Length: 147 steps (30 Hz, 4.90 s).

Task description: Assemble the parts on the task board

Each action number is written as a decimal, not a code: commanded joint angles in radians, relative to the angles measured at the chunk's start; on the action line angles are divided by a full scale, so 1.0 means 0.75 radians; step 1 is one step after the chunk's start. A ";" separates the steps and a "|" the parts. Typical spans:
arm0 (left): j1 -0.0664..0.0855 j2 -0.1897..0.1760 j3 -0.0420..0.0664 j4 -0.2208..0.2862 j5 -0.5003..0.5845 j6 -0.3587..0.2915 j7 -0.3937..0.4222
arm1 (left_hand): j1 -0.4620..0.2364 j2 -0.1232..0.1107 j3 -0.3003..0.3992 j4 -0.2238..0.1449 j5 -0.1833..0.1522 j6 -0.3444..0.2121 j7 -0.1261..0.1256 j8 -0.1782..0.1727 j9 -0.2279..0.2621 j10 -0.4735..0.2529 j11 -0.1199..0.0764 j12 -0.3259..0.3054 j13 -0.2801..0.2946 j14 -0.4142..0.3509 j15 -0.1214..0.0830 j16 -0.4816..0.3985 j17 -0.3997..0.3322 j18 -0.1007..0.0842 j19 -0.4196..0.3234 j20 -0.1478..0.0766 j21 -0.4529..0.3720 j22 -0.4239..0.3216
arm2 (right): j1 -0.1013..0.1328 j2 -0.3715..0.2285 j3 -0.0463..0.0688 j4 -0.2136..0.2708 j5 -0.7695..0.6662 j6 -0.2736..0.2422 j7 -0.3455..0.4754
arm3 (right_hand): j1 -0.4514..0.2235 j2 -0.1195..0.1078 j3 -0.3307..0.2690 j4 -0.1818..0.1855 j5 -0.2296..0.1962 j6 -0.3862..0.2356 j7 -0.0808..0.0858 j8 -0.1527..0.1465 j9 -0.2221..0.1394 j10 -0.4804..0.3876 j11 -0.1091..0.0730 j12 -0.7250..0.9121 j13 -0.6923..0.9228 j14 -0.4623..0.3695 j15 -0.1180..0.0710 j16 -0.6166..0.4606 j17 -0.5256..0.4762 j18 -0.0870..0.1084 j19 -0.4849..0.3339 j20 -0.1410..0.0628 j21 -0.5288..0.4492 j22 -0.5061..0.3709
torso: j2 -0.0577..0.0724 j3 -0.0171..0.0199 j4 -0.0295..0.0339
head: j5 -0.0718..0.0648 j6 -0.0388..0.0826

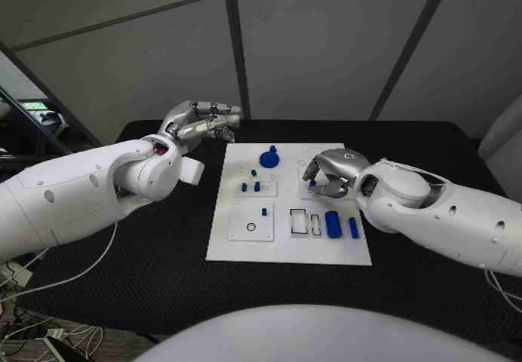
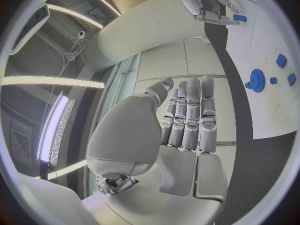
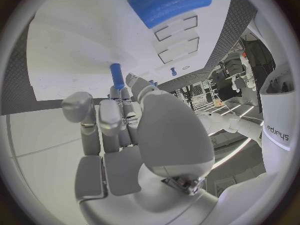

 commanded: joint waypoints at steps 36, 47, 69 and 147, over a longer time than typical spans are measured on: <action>0.002 0.003 0.001 -0.006 0.003 0.021 -0.003 | -0.004 0.012 -0.010 0.002 -0.007 -0.011 0.002 0.004 -0.002 -0.009 0.001 0.013 0.003 -0.006 0.006 -0.008 -0.003 -0.036 0.004 0.004 -0.006 -0.005 | 0.002 0.004 0.001 0.008 -0.025 -0.133 -0.025 | 0.019 0.035 0.196 -0.020 -0.099 0.214 -0.034 0.074 0.047 0.290 -0.065 0.018 0.015 0.039 -0.054 0.048 0.061 -0.017 0.091 -0.044 0.124 0.169 | -0.003 0.0020 -0.0020 | 0.003 0.000; 0.002 0.006 0.001 -0.017 0.003 0.021 -0.004 | -0.004 0.012 -0.010 0.002 -0.007 -0.011 0.002 0.004 -0.002 -0.009 0.001 0.013 0.003 -0.006 0.006 -0.008 -0.003 -0.036 0.004 0.004 -0.006 -0.005 | 0.002 -0.047 0.046 0.144 -0.006 -0.226 -0.043 | 0.020 0.032 0.204 -0.026 -0.096 0.215 -0.034 0.076 0.050 0.297 -0.066 0.012 0.016 0.039 -0.056 0.049 0.062 -0.018 0.093 -0.047 0.128 0.174 | -0.001 0.0011 -0.0012 | -0.003 0.000; 0.002 0.032 0.002 -0.032 0.003 0.027 -0.003 | -0.004 0.014 -0.010 0.002 -0.007 -0.011 0.003 0.004 -0.002 -0.011 0.001 0.015 0.003 -0.007 0.007 -0.008 -0.003 -0.036 0.004 0.005 -0.007 -0.006 | -0.019 0.125 -0.003 0.226 0.162 -0.135 0.047 | 0.014 0.024 0.232 -0.042 -0.062 0.206 -0.028 0.072 0.057 0.303 -0.061 -0.017 0.018 0.041 -0.054 0.050 0.062 -0.019 0.095 -0.049 0.135 0.181 | 0.002 0.0001 0.0023 | 0.052 0.000; 0.003 0.046 0.002 -0.042 0.003 0.033 -0.009 | -0.003 0.016 -0.012 0.002 -0.007 -0.013 0.003 0.005 -0.003 -0.014 0.002 0.019 0.004 -0.007 0.007 -0.008 -0.004 -0.036 0.005 0.005 -0.008 -0.007 | -0.045 0.290 -0.122 0.065 0.035 0.066 0.032 | -0.049 -0.018 0.221 -0.039 -0.026 0.077 0.003 0.003 0.036 0.218 -0.026 -0.088 0.007 0.045 -0.026 0.071 0.089 -0.020 0.087 -0.031 0.135 0.179 | -0.001 -0.0020 0.0010 | 0.074 0.000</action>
